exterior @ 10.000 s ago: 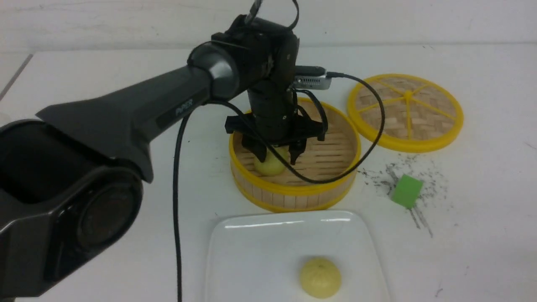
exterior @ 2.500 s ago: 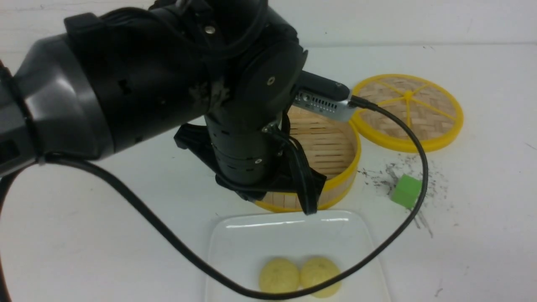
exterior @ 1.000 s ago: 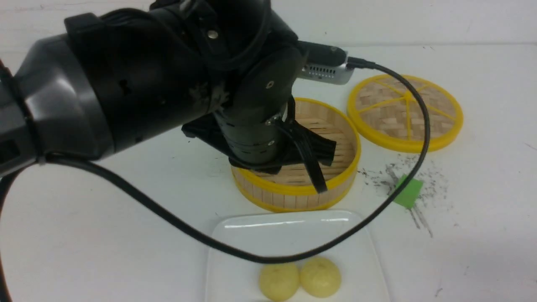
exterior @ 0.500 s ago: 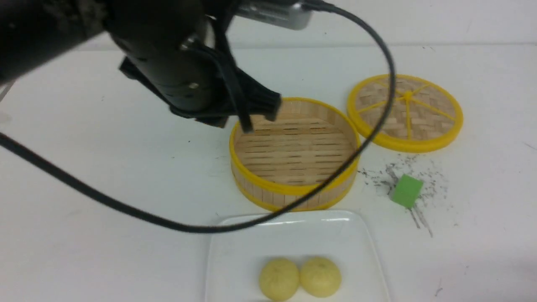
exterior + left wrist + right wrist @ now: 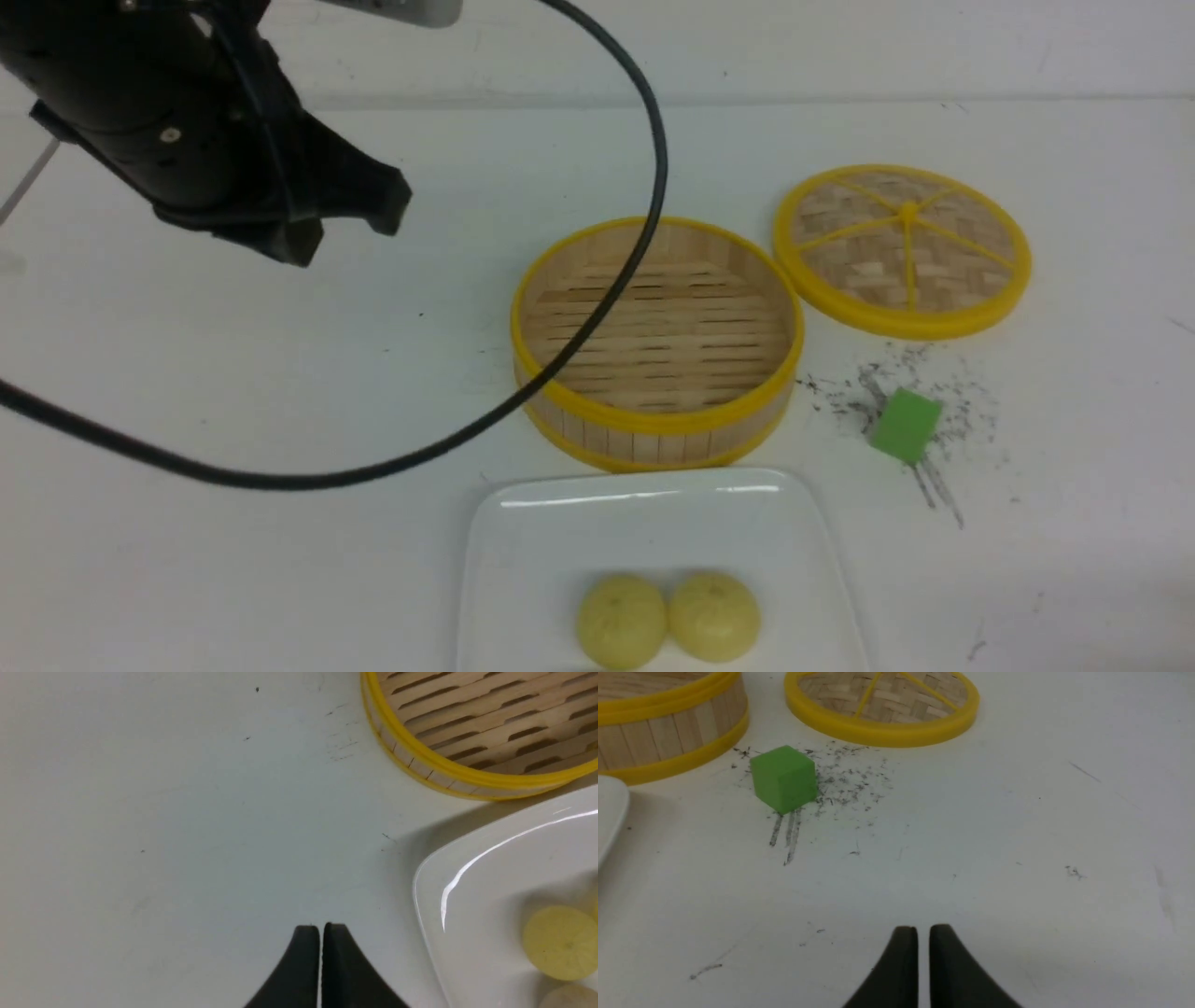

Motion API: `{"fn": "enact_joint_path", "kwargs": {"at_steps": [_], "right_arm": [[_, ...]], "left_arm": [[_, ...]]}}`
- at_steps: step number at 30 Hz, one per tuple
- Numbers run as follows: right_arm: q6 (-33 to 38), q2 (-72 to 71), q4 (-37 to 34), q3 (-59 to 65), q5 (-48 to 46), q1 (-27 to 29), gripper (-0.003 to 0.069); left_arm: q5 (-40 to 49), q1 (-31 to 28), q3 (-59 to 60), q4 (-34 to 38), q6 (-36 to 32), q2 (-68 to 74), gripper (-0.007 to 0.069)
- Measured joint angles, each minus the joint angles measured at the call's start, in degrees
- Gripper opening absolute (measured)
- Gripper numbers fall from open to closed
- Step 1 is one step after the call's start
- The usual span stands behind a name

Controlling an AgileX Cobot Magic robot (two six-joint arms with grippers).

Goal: Put the steamed buns into the plate on the white tablecloth.

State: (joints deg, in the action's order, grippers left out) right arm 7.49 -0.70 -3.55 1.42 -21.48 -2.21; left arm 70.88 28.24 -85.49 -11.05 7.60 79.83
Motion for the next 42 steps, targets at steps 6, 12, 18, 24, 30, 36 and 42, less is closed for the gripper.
{"fn": "enact_joint_path", "kwargs": {"at_steps": [6,12,18,24,30,36,42], "right_arm": [[-0.3,0.0,0.0,0.0,-0.2,0.0,0.0077],[-8.95,0.0,-0.05,0.0,-0.2,0.0,0.0081],[-14.96,0.0,1.14,-0.17,-0.97,0.0,0.0085],[-15.56,0.0,1.38,-0.21,-1.18,0.0,0.0094],[-15.63,0.0,1.48,-0.21,-1.29,0.0,0.01],[-15.72,0.0,1.48,-0.21,-1.29,0.0,0.0109],[-15.72,0.0,1.48,-0.21,-1.29,0.0,0.0113]], "left_arm": [[0.0,0.0,4.85,0.1,-0.24,-3.06,0.003],[0.0,0.0,7.16,0.31,0.84,-5.14,0.003],[0.0,0.0,7.2,1.71,1.02,-5.52,0.003],[0.0,0.0,7.27,3.91,1.02,-5.52,0.003],[0.0,0.0,7.27,4.02,1.02,-5.64,0.0031],[-0.06,0.0,10.73,4.05,1.02,-11.06,0.0031],[-3.69,0.0,26.47,6.43,1.08,-25.14,0.0031]]}}
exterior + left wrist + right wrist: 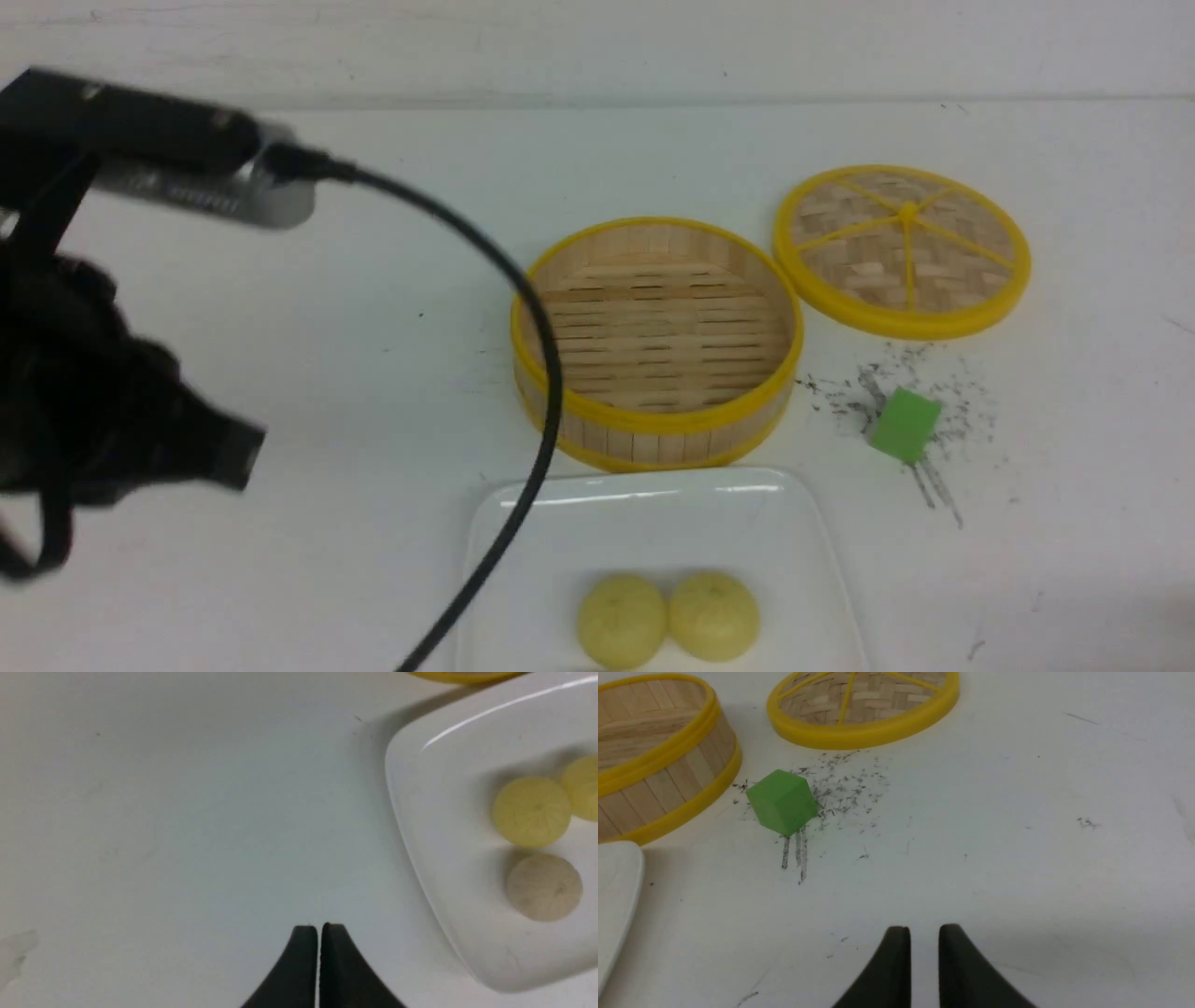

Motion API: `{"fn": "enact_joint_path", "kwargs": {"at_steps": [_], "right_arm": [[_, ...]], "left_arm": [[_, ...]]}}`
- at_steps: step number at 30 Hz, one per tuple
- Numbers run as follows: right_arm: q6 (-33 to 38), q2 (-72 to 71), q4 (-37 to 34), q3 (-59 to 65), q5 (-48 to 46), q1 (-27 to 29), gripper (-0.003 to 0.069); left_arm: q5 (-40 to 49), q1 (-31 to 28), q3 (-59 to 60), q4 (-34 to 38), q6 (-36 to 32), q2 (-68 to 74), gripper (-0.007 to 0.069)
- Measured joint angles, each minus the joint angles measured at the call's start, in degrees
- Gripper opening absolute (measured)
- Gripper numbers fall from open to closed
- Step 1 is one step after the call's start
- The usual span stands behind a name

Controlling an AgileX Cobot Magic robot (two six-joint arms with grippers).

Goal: Put the steamed buns into the plate on the white tablecloth.

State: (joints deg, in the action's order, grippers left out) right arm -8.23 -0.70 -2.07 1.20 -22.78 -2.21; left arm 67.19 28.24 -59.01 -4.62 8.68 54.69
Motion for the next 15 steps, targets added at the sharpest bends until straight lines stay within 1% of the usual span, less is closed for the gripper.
{"fn": "enact_joint_path", "kwargs": {"at_steps": [3,6,7,8,9,10,11,15], "right_arm": [[0.0,0.0,0.0,0.0,0.0,0.0,0.0113],[0.0,0.0,0.0,0.0,0.0,0.0,0.0116],[0.0,0.0,0.0,0.0,0.0,0.0,0.0118],[0.0,0.0,0.0,0.0,0.0,0.0,0.0118],[0.0,0.0,0.0,0.0,0.0,0.0,0.0118],[-0.05,0.0,0.0,0.0,0.0,0.0,0.0119],[-0.04,0.0,0.0,0.0,0.0,0.0,0.012],[-0.04,0.0,0.0,0.0,0.0,0.0,0.0127]], "left_arm": [[-7.34,0.0,10.51,5.72,-0.15,-8.96,0.0031],[-17.48,0.0,20.49,13.47,-0.88,-16.92,0.0031],[-19.66,0.0,23.07,14.81,-1.06,-18.68,0.0031],[-24.91,0.0,26.54,17.27,-1.32,-20.95,0.0031],[-25.67,0.0,27.6,17.55,-1.38,-21.6,0.0031],[-31.76,0.0,31.2,19.19,-1.49,-23.73,0.0033],[-35.41,0.0,33.0,19.71,-1.49,-24.77,0.0034],[-45.65,0.0,36.56,20.88,-1.22,-26.14,0.0036]]}}
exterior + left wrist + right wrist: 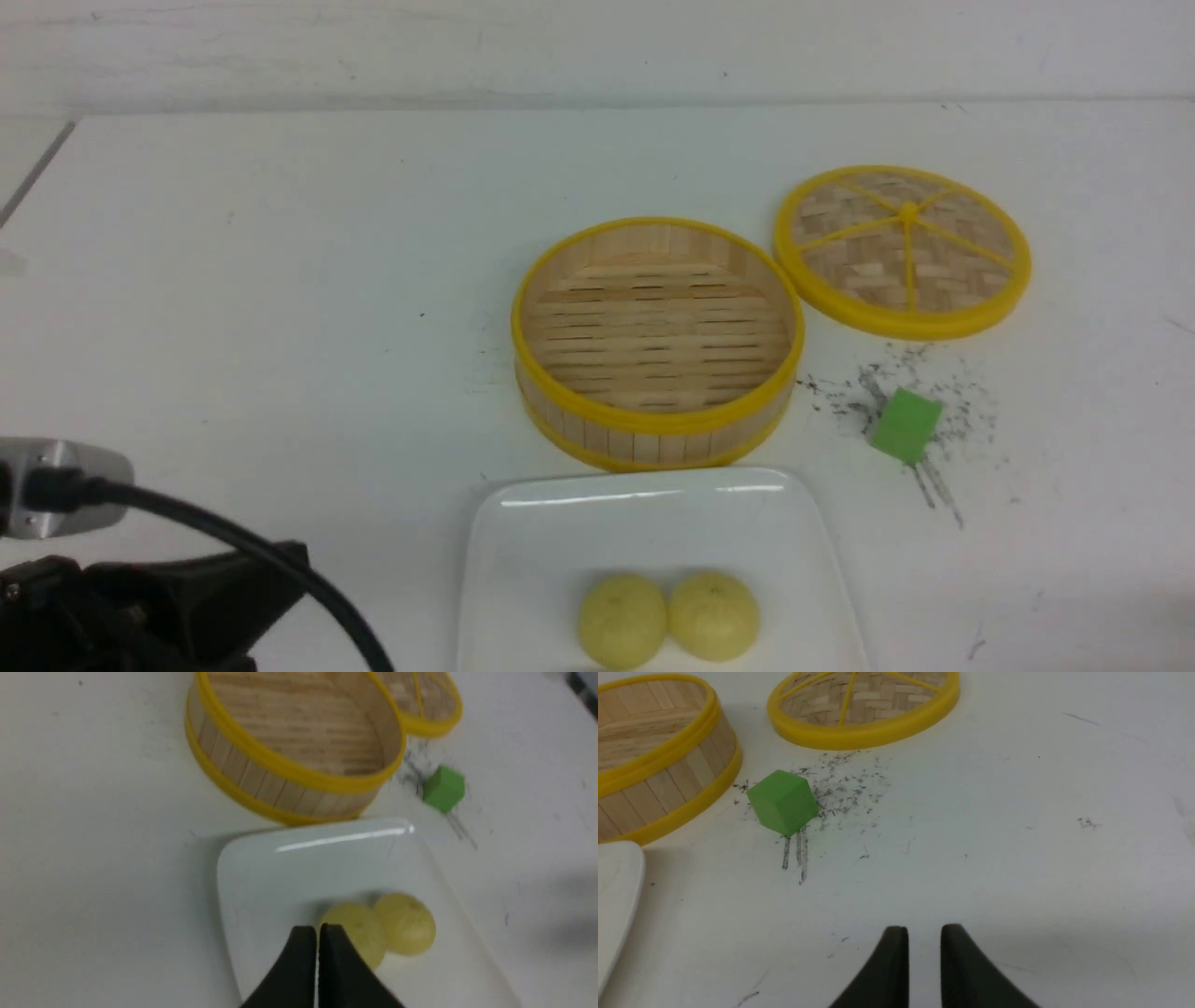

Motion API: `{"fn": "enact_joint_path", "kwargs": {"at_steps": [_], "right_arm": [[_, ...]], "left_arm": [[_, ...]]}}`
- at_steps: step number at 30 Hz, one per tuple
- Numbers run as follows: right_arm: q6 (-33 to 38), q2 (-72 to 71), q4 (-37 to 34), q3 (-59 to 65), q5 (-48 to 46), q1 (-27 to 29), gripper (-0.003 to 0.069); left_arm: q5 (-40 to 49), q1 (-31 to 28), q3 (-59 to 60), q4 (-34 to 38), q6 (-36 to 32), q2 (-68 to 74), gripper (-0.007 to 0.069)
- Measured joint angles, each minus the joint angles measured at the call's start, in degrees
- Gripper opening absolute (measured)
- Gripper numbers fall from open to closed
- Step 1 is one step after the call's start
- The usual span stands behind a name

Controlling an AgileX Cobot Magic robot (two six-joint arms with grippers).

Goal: Put the steamed buns into the plate on the white tablecloth.

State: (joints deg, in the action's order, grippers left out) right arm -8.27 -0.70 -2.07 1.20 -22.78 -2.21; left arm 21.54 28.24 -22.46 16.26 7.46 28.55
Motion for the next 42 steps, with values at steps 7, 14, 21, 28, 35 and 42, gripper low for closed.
{"fn": "enact_joint_path", "kwargs": {"at_steps": [7,14,21,28,35,42], "right_arm": [[0.0,0.0,0.0,0.0,0.0,0.0,0.0136],[0.0,0.0,0.0,0.0,0.0,0.0,0.0144],[0.0,0.0,0.0,0.0,0.0,0.0,0.0146],[0.0,0.0,0.0,0.0,0.0,0.0,0.0153],[0.0,0.0,0.0,0.0,0.0,0.05,0.0154],[0.0,0.0,0.0,0.0,0.0,0.05,0.0169]], "left_arm": [[-4.94,0.0,1.25,-0.56,0.11,0.05,0.0042],[-5.13,0.0,1.25,-2.97,0.11,0.05,0.0052],[-5.19,0.0,1.76,-6.29,-0.83,-0.67,0.0055],[-5.38,-7.22,10.23,-14.68,-1.22,-11.52,0.0066],[-4.82,-21.49,19.6,-20.23,0.97,-23.24,0.0072],[-2.78,-31.11,24.03,-22.57,5.32,-29.2,0.0073]]}}
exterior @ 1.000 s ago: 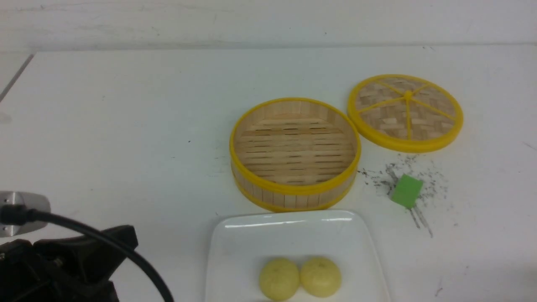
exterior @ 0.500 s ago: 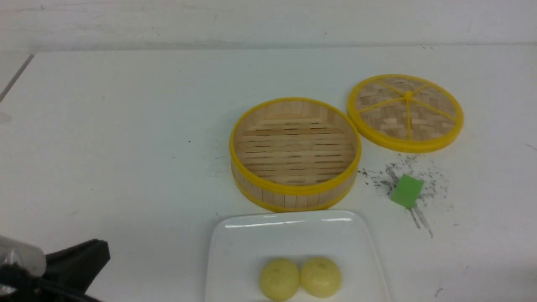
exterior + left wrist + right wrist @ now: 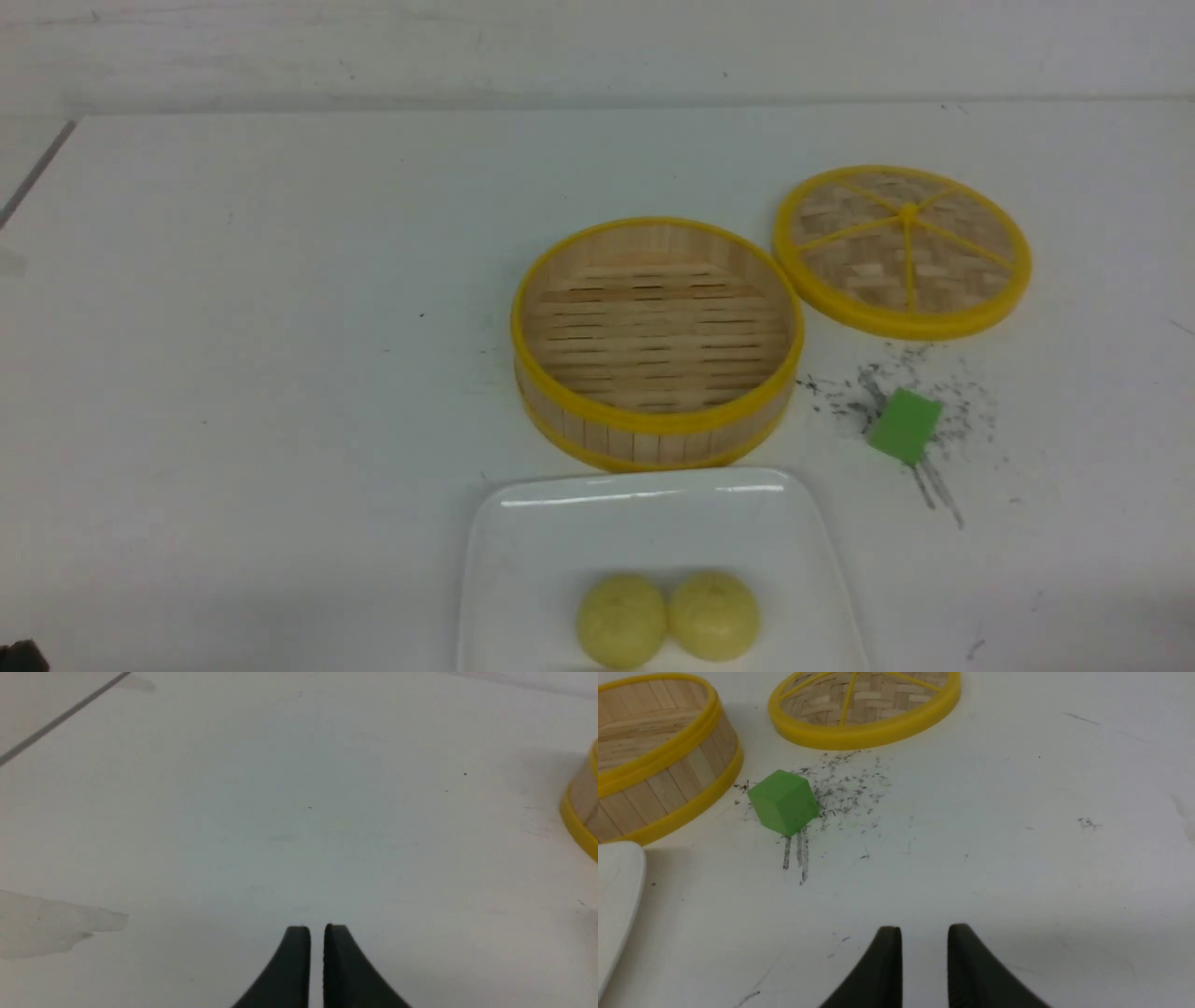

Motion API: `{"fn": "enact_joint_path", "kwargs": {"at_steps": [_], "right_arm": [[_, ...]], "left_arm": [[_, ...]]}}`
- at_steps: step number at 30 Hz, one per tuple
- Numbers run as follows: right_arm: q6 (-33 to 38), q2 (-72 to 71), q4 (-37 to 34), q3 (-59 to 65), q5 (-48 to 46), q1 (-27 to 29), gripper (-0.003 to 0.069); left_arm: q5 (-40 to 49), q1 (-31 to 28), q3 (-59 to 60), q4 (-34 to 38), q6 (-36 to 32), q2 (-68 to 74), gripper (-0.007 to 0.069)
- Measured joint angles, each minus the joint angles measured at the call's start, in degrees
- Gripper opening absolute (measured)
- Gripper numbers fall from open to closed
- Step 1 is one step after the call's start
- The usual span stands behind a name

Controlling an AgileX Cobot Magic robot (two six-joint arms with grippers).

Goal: Put the steamed buns into the plate on the white tablecloth.

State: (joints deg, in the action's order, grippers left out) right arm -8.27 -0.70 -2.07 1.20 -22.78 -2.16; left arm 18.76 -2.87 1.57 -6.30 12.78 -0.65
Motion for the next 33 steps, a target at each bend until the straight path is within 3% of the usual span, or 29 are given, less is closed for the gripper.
{"fn": "enact_joint_path", "kwargs": {"at_steps": [10,33], "right_arm": [[0.0,0.0,0.0,0.0,0.0,0.0,0.0185],[0.0,0.0,0.0,0.0,0.0,0.0,0.0217]], "left_arm": [[2.05,5.22,0.0,-2.4,0.2,0.0,0.0088],[2.31,5.53,-0.05,-3.46,0.2,0.0,0.0108]]}}
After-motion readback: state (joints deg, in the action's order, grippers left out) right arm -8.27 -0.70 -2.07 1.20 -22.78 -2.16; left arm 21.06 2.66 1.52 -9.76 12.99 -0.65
